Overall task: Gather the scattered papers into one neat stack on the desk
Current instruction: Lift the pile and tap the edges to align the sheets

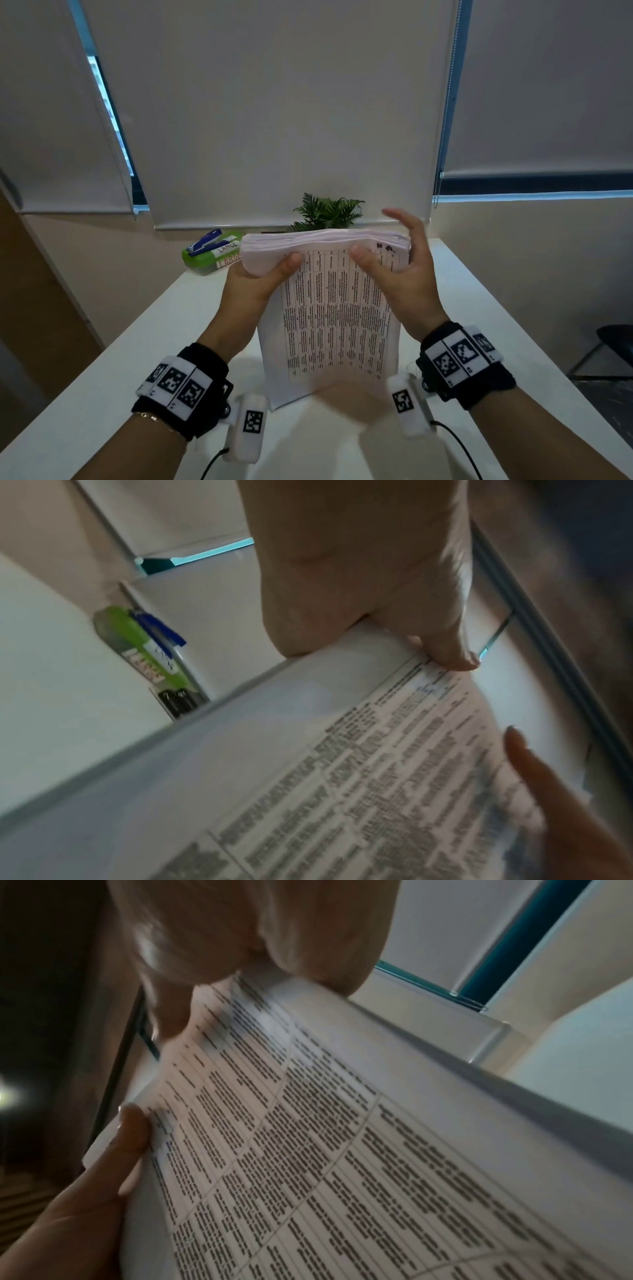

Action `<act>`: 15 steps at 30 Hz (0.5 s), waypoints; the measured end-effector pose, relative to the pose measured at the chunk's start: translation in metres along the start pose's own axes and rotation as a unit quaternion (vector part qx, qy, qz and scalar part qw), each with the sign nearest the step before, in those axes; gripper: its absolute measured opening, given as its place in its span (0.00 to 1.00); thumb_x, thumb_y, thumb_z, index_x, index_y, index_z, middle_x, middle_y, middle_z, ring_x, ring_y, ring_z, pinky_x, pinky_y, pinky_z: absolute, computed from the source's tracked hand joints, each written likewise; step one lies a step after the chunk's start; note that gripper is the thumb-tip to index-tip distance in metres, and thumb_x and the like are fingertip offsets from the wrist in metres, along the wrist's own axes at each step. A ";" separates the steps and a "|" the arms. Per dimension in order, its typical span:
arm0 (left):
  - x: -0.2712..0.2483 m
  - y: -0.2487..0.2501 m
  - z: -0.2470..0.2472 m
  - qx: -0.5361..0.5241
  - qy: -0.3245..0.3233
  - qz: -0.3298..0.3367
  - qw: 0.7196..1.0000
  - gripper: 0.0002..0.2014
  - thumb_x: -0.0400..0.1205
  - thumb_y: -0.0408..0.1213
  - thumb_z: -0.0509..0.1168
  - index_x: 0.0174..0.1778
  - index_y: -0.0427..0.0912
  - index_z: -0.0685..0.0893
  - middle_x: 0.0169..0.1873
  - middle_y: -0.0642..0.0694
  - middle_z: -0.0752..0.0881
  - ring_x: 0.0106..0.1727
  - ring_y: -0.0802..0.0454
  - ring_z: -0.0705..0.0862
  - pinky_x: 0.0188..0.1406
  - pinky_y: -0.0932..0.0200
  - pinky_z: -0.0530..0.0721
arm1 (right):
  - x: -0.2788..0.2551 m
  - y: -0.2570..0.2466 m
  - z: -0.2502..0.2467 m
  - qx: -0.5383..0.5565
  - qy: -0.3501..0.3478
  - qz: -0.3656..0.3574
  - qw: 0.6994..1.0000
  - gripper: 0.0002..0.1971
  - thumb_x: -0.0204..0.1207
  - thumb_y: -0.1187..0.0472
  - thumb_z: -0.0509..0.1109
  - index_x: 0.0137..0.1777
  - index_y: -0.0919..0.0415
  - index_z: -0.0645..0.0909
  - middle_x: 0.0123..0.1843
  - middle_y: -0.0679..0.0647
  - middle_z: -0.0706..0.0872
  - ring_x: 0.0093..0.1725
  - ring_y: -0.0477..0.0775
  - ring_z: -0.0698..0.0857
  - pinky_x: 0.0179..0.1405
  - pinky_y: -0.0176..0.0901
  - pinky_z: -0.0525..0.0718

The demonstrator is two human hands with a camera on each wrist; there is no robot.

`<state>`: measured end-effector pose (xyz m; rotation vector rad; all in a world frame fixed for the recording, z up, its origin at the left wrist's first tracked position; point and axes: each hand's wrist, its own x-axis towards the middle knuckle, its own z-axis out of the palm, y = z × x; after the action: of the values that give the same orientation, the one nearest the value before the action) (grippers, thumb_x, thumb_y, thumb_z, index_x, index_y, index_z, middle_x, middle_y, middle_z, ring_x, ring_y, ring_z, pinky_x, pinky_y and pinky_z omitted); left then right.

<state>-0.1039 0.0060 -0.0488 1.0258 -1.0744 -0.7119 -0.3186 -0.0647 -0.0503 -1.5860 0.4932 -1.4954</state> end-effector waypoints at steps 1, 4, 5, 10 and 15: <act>0.000 0.000 0.003 -0.011 0.006 0.002 1.000 0.17 0.75 0.43 0.79 0.60 0.47 0.92 0.55 0.42 0.97 0.58 0.39 0.96 0.60 0.37 0.93 | 0.001 0.000 0.000 -0.009 -0.024 0.018 1.000 0.26 0.75 0.68 0.81 0.71 0.56 0.79 0.60 0.59 0.92 0.55 0.57 0.95 0.51 0.58 0.95; 0.001 0.003 0.014 -0.018 0.034 0.036 0.999 0.14 0.77 0.39 0.81 0.59 0.44 0.93 0.52 0.44 0.97 0.53 0.44 0.97 0.52 0.46 0.96 | 0.004 -0.003 -0.001 -0.036 -0.032 0.030 0.998 0.21 0.74 0.68 0.82 0.68 0.65 0.87 0.58 0.55 0.95 0.57 0.53 0.95 0.57 0.56 0.94; 0.001 0.006 0.016 -0.012 0.043 0.051 0.998 0.12 0.79 0.38 0.81 0.57 0.44 0.93 0.50 0.46 0.97 0.51 0.46 0.97 0.48 0.50 0.96 | 0.006 -0.006 -0.001 -0.041 -0.024 0.020 0.999 0.20 0.75 0.67 0.82 0.67 0.65 0.88 0.57 0.54 0.96 0.57 0.52 0.95 0.57 0.54 0.94; 0.000 0.005 0.016 0.003 0.065 0.072 0.995 0.12 0.79 0.37 0.82 0.58 0.48 0.94 0.49 0.49 0.98 0.51 0.49 0.97 0.47 0.53 0.96 | 0.008 -0.010 -0.005 -0.044 -0.014 -0.007 0.999 0.18 0.75 0.67 0.82 0.65 0.64 0.89 0.57 0.53 0.96 0.57 0.52 0.95 0.53 0.45 0.94; -0.003 -0.014 0.009 0.062 0.031 -0.011 0.998 0.17 0.77 0.38 0.84 0.59 0.55 0.93 0.52 0.52 0.97 0.54 0.48 0.96 0.59 0.34 0.93 | -0.015 0.023 -0.004 -0.079 -0.003 0.091 0.993 0.17 0.74 0.58 0.83 0.63 0.56 0.89 0.53 0.45 0.96 0.52 0.44 0.95 0.54 0.46 0.94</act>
<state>-0.1129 0.0005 -0.0613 1.1593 -1.0663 -0.6331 -0.3188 -0.0667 -0.0781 -1.6190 0.7481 -1.3404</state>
